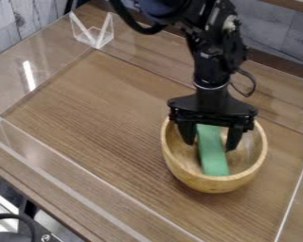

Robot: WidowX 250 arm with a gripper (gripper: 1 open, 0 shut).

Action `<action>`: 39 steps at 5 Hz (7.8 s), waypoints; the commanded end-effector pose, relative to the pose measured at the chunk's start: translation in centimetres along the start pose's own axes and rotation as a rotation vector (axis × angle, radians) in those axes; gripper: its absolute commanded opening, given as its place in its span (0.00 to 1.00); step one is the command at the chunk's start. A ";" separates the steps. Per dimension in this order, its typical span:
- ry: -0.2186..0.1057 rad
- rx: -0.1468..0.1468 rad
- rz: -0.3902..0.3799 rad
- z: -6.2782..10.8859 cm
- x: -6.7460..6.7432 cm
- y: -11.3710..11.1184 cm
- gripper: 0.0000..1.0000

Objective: Move green stick from inside the wooden bowl to the table next to it

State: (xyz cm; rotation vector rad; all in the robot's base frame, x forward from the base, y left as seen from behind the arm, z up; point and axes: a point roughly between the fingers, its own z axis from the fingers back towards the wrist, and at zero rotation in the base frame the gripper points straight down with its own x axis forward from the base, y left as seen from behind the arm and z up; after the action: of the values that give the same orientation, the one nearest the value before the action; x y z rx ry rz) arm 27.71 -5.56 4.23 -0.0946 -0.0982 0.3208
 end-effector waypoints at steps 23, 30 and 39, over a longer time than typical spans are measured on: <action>0.008 -0.019 0.078 2.5 1.7 1.2 0.00; -0.018 -0.083 0.080 5.1 2.4 1.4 0.00; -0.032 -0.096 0.083 5.5 2.6 2.0 0.00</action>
State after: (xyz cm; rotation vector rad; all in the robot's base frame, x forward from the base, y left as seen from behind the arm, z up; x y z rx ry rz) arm 27.89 -2.57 7.77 -0.1740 -0.0712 0.4024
